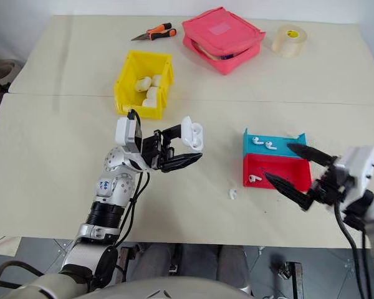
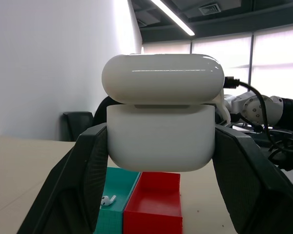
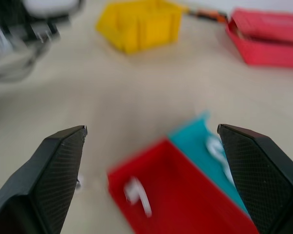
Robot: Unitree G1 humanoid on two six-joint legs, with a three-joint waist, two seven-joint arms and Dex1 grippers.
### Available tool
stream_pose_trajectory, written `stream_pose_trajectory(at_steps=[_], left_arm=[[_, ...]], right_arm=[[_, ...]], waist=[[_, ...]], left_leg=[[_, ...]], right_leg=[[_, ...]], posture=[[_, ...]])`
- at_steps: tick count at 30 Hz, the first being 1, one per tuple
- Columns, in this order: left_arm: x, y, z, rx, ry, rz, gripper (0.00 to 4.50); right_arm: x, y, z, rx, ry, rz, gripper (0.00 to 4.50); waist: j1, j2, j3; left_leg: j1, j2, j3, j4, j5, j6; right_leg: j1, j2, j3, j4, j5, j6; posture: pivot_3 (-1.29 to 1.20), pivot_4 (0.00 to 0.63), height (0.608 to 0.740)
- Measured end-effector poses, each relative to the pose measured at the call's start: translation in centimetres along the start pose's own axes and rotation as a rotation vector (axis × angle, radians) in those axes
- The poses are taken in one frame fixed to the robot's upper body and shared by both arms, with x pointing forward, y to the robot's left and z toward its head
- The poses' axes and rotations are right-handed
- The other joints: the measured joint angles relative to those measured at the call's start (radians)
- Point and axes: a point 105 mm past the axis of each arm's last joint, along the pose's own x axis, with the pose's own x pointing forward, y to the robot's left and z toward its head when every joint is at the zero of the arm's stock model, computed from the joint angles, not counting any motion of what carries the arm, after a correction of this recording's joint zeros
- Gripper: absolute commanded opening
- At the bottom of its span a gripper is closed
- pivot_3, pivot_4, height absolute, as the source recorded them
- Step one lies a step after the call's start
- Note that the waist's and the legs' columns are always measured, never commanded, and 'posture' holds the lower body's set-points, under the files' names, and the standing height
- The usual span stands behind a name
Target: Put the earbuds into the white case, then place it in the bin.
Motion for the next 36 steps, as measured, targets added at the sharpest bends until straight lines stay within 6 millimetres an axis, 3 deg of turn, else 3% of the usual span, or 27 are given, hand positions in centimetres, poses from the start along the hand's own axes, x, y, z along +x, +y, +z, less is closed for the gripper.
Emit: stream_pose_trajectory(at_steps=[5, 10, 15, 23, 28, 36], left_arm=[[-1.0, -0.3, -0.4, -0.005, 0.025, 0.01, 2.8], [-0.7, -0.6, 0.0, 0.02, 0.02, -0.004, 2.8], [-0.8, -1.1, -0.5, 0.009, 0.03, 0.005, 2.8], [-0.6, -1.6, -0.4, 0.019, 0.027, 0.011, 2.8], [-0.3, -1.8, -0.4, 0.02, 0.023, 0.01, 2.8], [0.0, -1.8, -0.5, 0.017, 0.017, 0.014, 2.8]], right_arm=[[-3.2, -1.3, -2.6, -0.059, 0.128, -0.064, 4.48], [-3.0, -1.7, -2.5, -0.105, 0.14, -0.066, 4.48], [-1.0, -1.3, -1.5, -0.136, 0.178, 0.04, 4.48], [2.4, -0.7, 0.0, -0.151, 0.407, 0.224, 4.48], [5.7, -0.2, 0.8, -0.187, 0.525, 0.328, 4.48], [8.3, 1.1, -1.0, -0.273, 0.65, 0.44, 4.48]], waist=[[-0.005, 0.0, 0.0], [-0.005, 0.0, 0.0], [-0.004, 0.001, 0.0], [-0.001, 0.001, 0.0], [-0.004, 0.001, 0.0], [-0.001, 0.001, 0.0]], left_leg=[[0.001, 0.001, 0.001, -0.001, 0.0, 0.0], [0.002, 0.002, 0.0, -0.001, 0.0, 0.0], [0.002, 0.001, -0.006, 0.0, 0.0, 0.0], [0.001, 0.001, -0.009, 0.0, 0.0, 0.0], [0.0, 0.001, -0.011, 0.0, 0.0, -0.001], [-0.003, 0.0, -0.012, 0.0, 0.0, 0.0]], right_leg=[[0.0, 0.0, 0.001, 0.0, 0.0, 0.0], [0.0, 0.0, 0.002, 0.001, 0.0, 0.0], [0.0, 0.0, 0.003, 0.001, 0.0, 0.0], [0.0, 0.0, 0.001, 0.0, 0.0, 0.0], [-0.001, 0.0, 0.0, -0.001, 0.0, 0.0], [-0.002, -0.001, -0.001, -0.002, 0.0, 0.0]], posture=[[0.0, 0.15, 0.74], [0.0, 0.15, 0.74], [0.0, 0.15, 0.74], [0.0, 0.15, 0.74], [0.0, 0.15, 0.74], [0.0, 0.15, 0.74]])
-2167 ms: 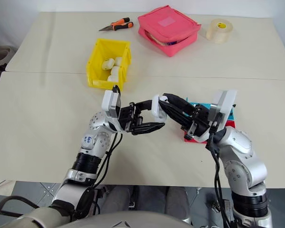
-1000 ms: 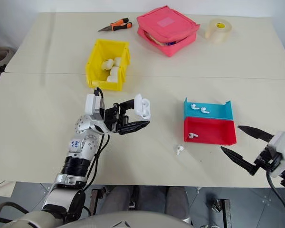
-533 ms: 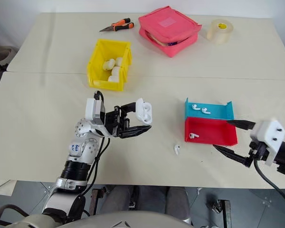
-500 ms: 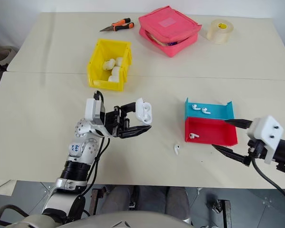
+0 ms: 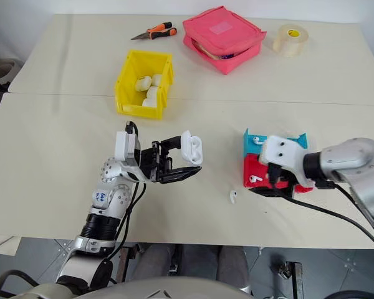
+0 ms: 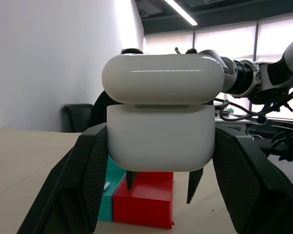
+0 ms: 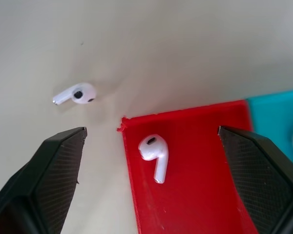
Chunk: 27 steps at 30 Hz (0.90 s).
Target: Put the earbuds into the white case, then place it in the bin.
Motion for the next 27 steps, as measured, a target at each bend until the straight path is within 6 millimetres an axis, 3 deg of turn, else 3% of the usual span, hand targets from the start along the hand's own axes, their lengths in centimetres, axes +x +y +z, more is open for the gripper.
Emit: stream_pose_trajectory(at_steps=[5, 6, 8, 13, 27], left_arm=[[0.1, -0.1, -0.1, -0.005, -0.001, 0.002, 2.8], [0.1, -0.1, -0.1, -0.006, 0.0, 0.002, 2.8], [0.1, -0.2, -0.1, -0.005, 0.002, 0.003, 2.8], [0.0, -0.2, -0.1, -0.002, 0.003, 0.003, 2.8], [0.0, -0.1, 0.0, 0.001, 0.006, 0.01, 2.8]], right_arm=[[0.7, -0.4, -1.2, -0.027, 0.072, 0.006, 4.48], [0.8, -0.5, -1.3, -0.034, 0.076, 0.004, 4.31], [0.9, -0.8, -1.2, -0.047, 0.08, -0.002, 3.87], [1.5, -0.8, -1.3, -0.05, 0.069, 0.003, 2.12], [1.7, -1.0, -1.1, -0.089, 0.082, 0.014, 2.12]], waist=[[-0.004, 0.0, 0.0], [-0.004, 0.0, 0.0], [-0.004, 0.0, 0.0], [-0.003, 0.0, 0.0], [-0.004, 0.0, 0.0]], left_leg=[[0.0, 0.0, 0.001, 0.0, 0.0, 0.0], [0.0, 0.001, 0.001, 0.0, 0.0, 0.0], [0.0, 0.001, 0.001, 0.0, 0.0, 0.0], [0.0, 0.0, 0.0, 0.0, 0.0, 0.0], [0.0, 0.0, 0.001, 0.0, 0.0, 0.0]], right_leg=[[0.0, 0.0, 0.0, 0.001, 0.0, 0.0], [0.0, 0.0, 0.0, 0.001, 0.0, 0.0], [0.0, 0.0, 0.0, 0.001, 0.0, 0.0], [0.0, 0.0, 0.0, 0.001, 0.0, 0.0], [0.0, 0.0, 0.0, 0.001, 0.0, 0.0]], posture=[[0.0, 0.15, 0.74], [0.0, 0.15, 0.74], [0.0, 0.15, 0.74], [0.0, 0.15, 0.74], [0.0, 0.15, 0.74]])
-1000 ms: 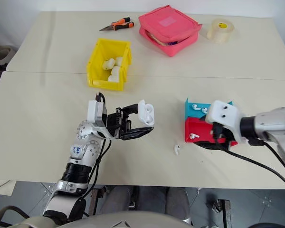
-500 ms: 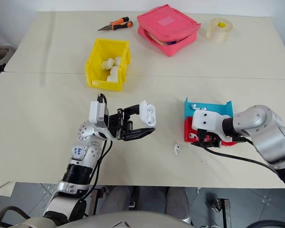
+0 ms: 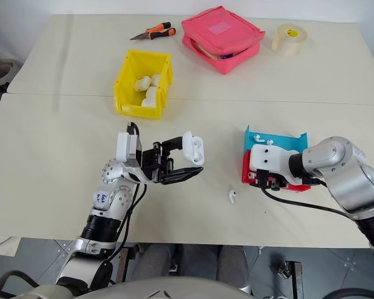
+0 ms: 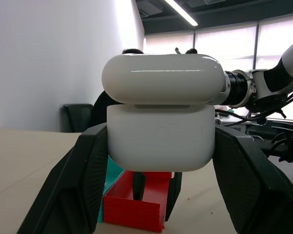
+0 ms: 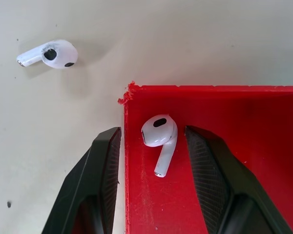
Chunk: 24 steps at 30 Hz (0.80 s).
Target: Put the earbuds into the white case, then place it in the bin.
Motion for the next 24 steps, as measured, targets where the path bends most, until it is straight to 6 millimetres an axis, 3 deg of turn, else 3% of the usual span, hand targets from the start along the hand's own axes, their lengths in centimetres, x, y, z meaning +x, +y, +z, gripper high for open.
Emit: stream_pose_trajectory(at_steps=[15, 18, 20, 24], left_arm=[[0.16, 0.0, 0.29, 0.013, -0.004, 0.001, 2.8], [0.19, -0.02, 0.34, 0.015, -0.005, 0.0, 2.8], [0.19, -0.02, 0.34, 0.015, -0.005, 0.0, 2.8], [0.19, -0.02, 0.34, 0.015, -0.005, 0.0, 2.8]], right_arm=[[0.25, 0.0, 0.25, -0.012, 0.0, 0.007, 2.12], [0.27, 0.02, 0.27, -0.011, 0.0, 0.008, 1.54], [0.36, 0.12, 0.38, -0.013, -0.006, 0.014, 0.9], [0.37, 0.13, 0.4, -0.015, -0.006, 0.012, 0.9]], waist=[[-0.001, 0.0, 0.0], [0.0, 0.0, 0.0], [-0.001, 0.0, 0.0], [0.0, 0.0, 0.0]], left_leg=[[0.0, 0.0, 0.0, 0.0, 0.0, 0.0], [0.0, 0.0, 0.0, 0.0, 0.0, 0.0], [0.0, 0.0, 0.0, 0.0, 0.0, 0.0], [0.0, 0.0, 0.0, 0.0, 0.0, 0.0]], right_leg=[[0.0, 0.0, 0.0, 0.0, 0.0, 0.0], [0.0, 0.0, 0.0, 0.0, 0.0, 0.0], [0.0, 0.0, 0.0, 0.0, 0.0, 0.0], [0.0, 0.0, 0.0, 0.0, 0.0, 0.0]], posture=[[0.0, 0.15, 0.74], [0.0, 0.15, 0.74], [0.0, 0.15, 0.74], [0.0, 0.15, 0.74]])
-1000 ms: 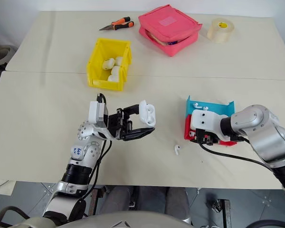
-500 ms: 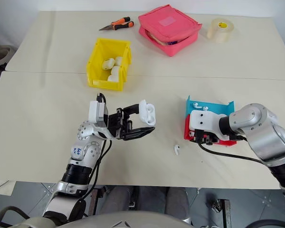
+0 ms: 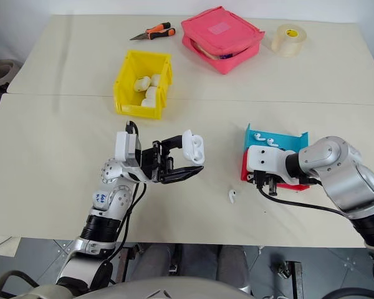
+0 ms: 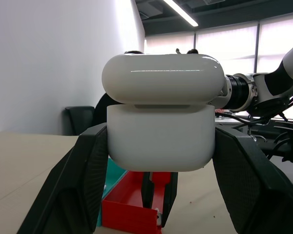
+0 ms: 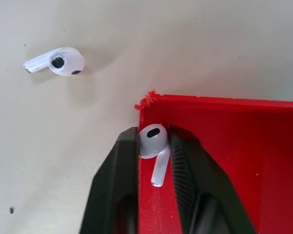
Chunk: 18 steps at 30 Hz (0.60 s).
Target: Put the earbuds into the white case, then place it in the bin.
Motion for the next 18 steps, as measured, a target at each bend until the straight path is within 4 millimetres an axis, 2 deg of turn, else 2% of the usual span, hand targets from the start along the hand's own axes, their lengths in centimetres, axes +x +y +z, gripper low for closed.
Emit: stream_pose_trajectory(at_steps=[18], left_arm=[[-0.07, -0.04, 0.0, -0.001, 0.003, -0.006, 2.8]], right_arm=[[-0.23, 0.44, -0.1, 0.041, -0.019, -0.02, 0.9]], waist=[[0.002, 0.0, 0.0]], left_leg=[[0.0, 0.0, 0.0, 0.0, 0.0, 0.0]], right_leg=[[0.0, 0.0, 0.0, 0.0, 0.0, 0.0]], posture=[[0.0, 0.15, 0.74]])
